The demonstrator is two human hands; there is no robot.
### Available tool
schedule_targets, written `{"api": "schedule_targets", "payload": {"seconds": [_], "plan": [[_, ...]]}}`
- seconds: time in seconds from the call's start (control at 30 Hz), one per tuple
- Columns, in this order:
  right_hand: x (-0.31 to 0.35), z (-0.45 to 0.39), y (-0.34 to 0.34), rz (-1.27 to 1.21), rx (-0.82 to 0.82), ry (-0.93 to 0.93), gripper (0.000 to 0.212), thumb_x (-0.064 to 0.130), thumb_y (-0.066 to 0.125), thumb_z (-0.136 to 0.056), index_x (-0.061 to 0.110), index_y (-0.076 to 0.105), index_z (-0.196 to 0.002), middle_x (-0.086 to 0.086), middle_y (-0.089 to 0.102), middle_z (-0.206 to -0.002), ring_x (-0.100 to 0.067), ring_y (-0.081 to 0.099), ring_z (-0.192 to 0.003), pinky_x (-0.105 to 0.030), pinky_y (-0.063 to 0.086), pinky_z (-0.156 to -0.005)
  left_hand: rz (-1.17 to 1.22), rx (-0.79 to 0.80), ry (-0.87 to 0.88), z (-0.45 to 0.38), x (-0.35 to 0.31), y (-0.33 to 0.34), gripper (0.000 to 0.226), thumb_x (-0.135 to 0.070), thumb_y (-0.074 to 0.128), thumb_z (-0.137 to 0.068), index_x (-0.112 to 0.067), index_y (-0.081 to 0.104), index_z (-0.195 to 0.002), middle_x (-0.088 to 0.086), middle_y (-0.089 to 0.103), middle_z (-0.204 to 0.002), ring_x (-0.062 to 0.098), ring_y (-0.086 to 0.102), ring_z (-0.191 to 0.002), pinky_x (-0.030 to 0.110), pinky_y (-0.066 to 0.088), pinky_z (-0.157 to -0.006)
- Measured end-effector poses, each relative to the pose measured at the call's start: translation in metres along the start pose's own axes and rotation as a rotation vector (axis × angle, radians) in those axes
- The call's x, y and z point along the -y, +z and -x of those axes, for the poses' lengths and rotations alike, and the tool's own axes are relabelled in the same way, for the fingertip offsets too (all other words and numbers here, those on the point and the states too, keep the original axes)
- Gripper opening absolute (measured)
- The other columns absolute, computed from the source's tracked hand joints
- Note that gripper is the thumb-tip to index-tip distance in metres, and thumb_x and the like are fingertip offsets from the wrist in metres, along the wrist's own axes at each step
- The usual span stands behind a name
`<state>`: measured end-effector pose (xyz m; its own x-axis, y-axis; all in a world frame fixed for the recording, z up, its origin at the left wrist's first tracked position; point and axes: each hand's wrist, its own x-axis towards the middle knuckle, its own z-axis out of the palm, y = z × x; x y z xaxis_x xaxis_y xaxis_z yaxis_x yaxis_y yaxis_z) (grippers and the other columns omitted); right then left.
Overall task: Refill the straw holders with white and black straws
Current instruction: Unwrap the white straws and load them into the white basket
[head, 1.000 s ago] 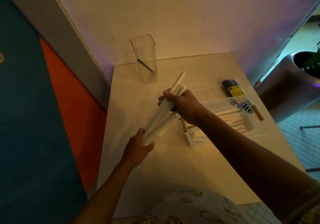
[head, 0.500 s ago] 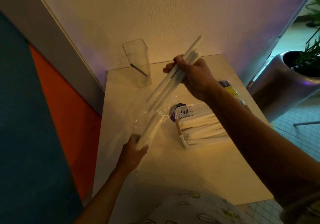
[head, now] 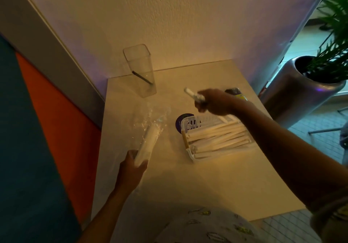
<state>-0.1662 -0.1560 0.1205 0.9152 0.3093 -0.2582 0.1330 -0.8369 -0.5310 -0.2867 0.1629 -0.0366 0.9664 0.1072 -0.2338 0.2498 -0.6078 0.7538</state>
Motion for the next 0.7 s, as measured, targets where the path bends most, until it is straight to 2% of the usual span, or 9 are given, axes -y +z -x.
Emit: {"api": "schedule_targets", "payload": {"seconds": [0.1,0.17,0.23,0.3,0.5,0.6,0.7], "plan": [[-0.017,0.004,0.031,0.106,0.142,0.024,0.019,0.01,0.057,-0.094,0.027,0.055,-0.085,0.002,0.063,-0.088,-0.019,0.061,-0.086,-0.03,0.047,-0.075,-0.004,-0.004,0.007,-0.001,-0.005,0.001,0.044,-0.025,0.068,-0.088,-0.014,0.047,-0.124,-0.001,0.057,-0.096,0.003,0.057,-0.075,0.019,0.046,-0.056],[-0.027,0.007,0.048,0.109,0.186,0.041,0.018,0.009,0.058,-0.094,0.026,0.057,-0.087,0.005,0.062,-0.088,-0.018,0.06,-0.087,-0.026,0.043,-0.072,-0.015,0.0,0.022,-0.001,-0.008,0.002,0.044,-0.025,0.069,-0.087,-0.015,0.047,-0.124,-0.001,0.058,-0.096,0.004,0.057,-0.075,0.021,0.047,-0.056],[-0.036,0.007,0.063,0.116,0.2,0.053,0.013,0.009,0.06,-0.093,0.018,0.064,-0.102,0.001,0.064,-0.099,-0.018,0.062,-0.095,-0.026,0.044,-0.079,-0.033,0.006,0.031,-0.001,-0.01,0.002,0.044,-0.026,0.07,-0.086,-0.016,0.047,-0.123,-0.002,0.058,-0.096,0.003,0.057,-0.074,0.019,0.046,-0.056],[-0.044,0.007,0.075,0.126,0.203,0.066,0.02,0.01,0.062,-0.092,0.014,0.065,-0.112,-0.003,0.066,-0.108,-0.019,0.063,-0.1,-0.027,0.044,-0.082,-0.032,0.012,0.027,0.0,-0.011,0.002,0.043,-0.026,0.07,-0.086,-0.017,0.048,-0.123,-0.002,0.058,-0.095,0.003,0.057,-0.074,0.019,0.046,-0.056],[-0.067,0.006,0.1,0.148,0.092,0.1,0.022,0.013,0.066,-0.09,0.017,0.067,-0.112,-0.005,0.065,-0.116,-0.02,0.06,-0.107,-0.034,0.05,-0.094,-0.037,-0.005,0.029,0.004,-0.015,0.0,0.04,-0.027,0.069,-0.087,-0.019,0.047,-0.12,-0.007,0.057,-0.091,0.005,0.058,-0.076,0.022,0.048,-0.057],[-0.076,0.006,0.108,0.187,0.049,0.117,0.02,0.017,0.066,-0.09,0.021,0.067,-0.11,-0.004,0.061,-0.113,-0.021,0.056,-0.105,-0.039,0.048,-0.094,-0.06,-0.009,0.041,0.006,-0.014,-0.002,0.041,-0.029,0.069,-0.087,-0.019,0.048,-0.121,-0.002,0.06,-0.097,0.008,0.059,-0.077,0.024,0.049,-0.06],[-0.081,0.009,0.11,0.189,0.036,0.134,0.019,0.016,0.064,-0.091,0.025,0.066,-0.108,-0.001,0.055,-0.109,-0.022,0.05,-0.107,-0.037,0.044,-0.094,-0.045,-0.012,0.042,0.006,-0.017,-0.004,0.043,-0.027,0.069,-0.088,-0.018,0.047,-0.123,-0.002,0.058,-0.1,0.007,0.058,-0.078,0.019,0.049,-0.059]]}}
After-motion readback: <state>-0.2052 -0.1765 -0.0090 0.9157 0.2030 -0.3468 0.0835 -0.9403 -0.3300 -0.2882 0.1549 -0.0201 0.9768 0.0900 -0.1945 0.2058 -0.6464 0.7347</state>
